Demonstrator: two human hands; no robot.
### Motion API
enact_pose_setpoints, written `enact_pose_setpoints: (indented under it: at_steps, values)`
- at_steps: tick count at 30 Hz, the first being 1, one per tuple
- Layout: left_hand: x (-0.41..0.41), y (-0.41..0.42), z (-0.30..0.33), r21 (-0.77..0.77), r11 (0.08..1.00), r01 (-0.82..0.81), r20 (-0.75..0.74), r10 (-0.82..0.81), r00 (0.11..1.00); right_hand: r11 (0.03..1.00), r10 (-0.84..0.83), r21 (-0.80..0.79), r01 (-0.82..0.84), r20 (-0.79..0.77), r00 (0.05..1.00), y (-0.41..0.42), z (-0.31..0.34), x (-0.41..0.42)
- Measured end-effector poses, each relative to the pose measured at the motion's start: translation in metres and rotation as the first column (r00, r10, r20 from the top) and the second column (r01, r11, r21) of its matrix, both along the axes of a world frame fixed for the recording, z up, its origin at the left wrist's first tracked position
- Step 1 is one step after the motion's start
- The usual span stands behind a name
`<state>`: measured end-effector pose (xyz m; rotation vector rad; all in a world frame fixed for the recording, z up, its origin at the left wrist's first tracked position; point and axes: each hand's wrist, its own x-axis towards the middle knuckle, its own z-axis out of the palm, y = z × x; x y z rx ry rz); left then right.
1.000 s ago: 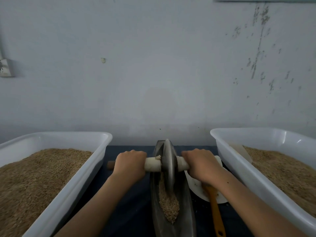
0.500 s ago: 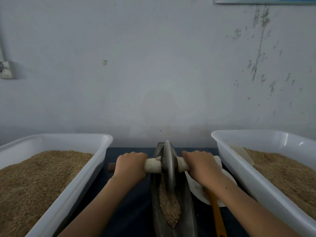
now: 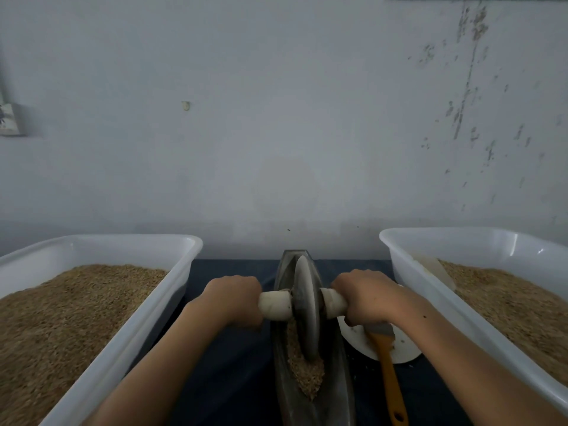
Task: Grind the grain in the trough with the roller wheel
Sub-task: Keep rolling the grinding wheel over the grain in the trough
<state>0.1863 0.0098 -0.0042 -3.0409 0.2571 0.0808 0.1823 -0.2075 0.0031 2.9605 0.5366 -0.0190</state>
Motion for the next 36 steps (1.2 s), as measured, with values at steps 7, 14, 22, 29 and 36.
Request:
enact_pose_setpoints:
  at_steps: [7,14,22,29,36]
  values:
    - [0.003,-0.007,-0.012,0.011,1.0,0.007,0.373,-0.01,0.928,0.993,-0.06,0.116,0.031,0.251,0.966,0.004,-0.014,0.005]
    - [0.004,-0.002,-0.008,0.014,0.999,0.033,0.269,-0.036,0.963,0.998,-0.029,0.056,0.016,0.239,0.97,0.004,-0.009,0.001]
    - [0.002,0.001,-0.002,0.007,1.0,0.021,0.034,-0.021,0.999,1.0,-0.007,-0.019,0.007,-0.02,1.0,0.0,0.003,-0.002]
    - [0.002,-0.005,-0.009,0.011,1.0,-0.004,0.298,0.001,0.955,0.993,-0.051,0.117,0.013,0.326,0.944,0.005,-0.016,0.006]
    - [0.004,-0.003,-0.005,0.02,1.0,0.015,0.172,-0.018,0.985,0.999,-0.016,0.045,0.007,0.202,0.979,0.002,-0.008,0.003]
